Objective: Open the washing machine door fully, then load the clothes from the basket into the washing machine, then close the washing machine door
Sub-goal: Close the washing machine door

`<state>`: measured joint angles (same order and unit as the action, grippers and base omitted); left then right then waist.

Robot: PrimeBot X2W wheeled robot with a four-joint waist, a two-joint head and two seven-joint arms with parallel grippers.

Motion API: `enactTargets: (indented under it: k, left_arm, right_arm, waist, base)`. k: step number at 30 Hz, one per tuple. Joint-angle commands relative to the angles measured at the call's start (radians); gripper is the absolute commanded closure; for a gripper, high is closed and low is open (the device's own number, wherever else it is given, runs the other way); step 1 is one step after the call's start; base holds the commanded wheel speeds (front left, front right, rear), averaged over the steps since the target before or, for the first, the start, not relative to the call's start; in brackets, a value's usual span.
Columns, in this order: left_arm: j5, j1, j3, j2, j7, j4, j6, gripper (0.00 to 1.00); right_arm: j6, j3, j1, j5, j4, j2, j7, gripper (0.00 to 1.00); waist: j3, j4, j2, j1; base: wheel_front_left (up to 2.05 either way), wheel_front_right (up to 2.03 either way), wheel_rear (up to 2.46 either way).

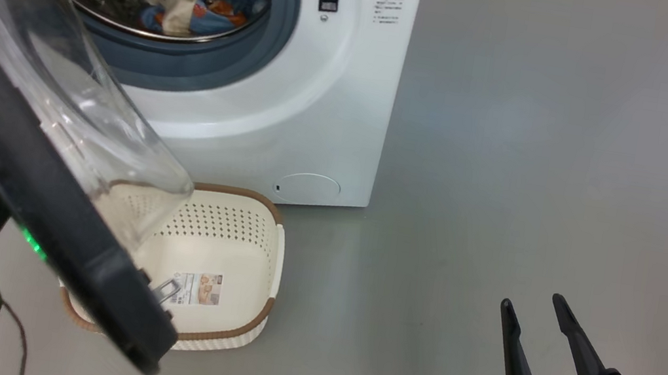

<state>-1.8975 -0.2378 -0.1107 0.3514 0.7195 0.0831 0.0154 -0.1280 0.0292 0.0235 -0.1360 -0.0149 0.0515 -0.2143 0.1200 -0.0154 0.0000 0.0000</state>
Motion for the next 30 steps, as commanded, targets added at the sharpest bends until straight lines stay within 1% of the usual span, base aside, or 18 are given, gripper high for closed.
enactTargets:
  k: [1,7,10,11,18,25,30]
  left_arm:
    - [0.025,-0.076,-0.018,0.02,-0.009,0.0,0.022,1.0]
    - [0.064,-0.169,0.022,-0.023,-0.043,0.083,0.04,1.0]
    - [0.086,-0.232,0.036,-0.053,-0.073,0.142,0.058,1.0]
    - [0.086,-0.232,0.036,-0.053,-0.073,0.142,0.058,1.0]
    - [0.111,-0.326,0.051,-0.101,-0.112,0.237,0.087,1.0]
    - [0.143,-0.398,0.063,-0.127,-0.134,0.3,0.105,1.0]
    - [0.145,-0.415,0.051,-0.139,-0.139,0.317,0.112,1.0]
  right_arm:
    - [-0.003,0.029,-0.037,-0.016,-0.018,0.001,-0.011,0.0]
    - [-0.003,0.031,-0.054,-0.017,-0.009,0.0,-0.017,0.0]
    - [-0.003,0.029,-0.066,-0.018,-0.005,0.0,-0.021,0.0]
    - [-0.003,0.029,-0.066,-0.018,-0.005,0.0,-0.021,0.0]
    - [-0.003,0.03,-0.085,-0.024,0.004,-0.001,-0.028,0.0]
    - [-0.003,0.03,-0.105,-0.031,0.013,-0.001,-0.036,0.0]
    - [-0.003,0.026,-0.109,-0.039,0.02,-0.001,-0.04,0.0]
  waist:
    - [0.013,-0.018,0.0,0.0]
    - [0.024,-0.04,0.0,0.0]
    - [0.034,-0.056,0.0,0.0]
    - [0.034,-0.056,0.0,0.0]
    - [0.055,-0.084,0.0,0.0]
    - [0.078,-0.105,0.0,0.0]
    - [0.085,-0.109,0.0,0.0]
  base:
    - [0.0,0.0,0.0]
    - [0.0,0.0,0.0]
    - [0.0,0.0,0.0]
    - [0.0,0.0,0.0]
    - [0.0,0.0,0.0]
    - [0.0,0.0,0.0]
    - [0.0,0.0,0.0]
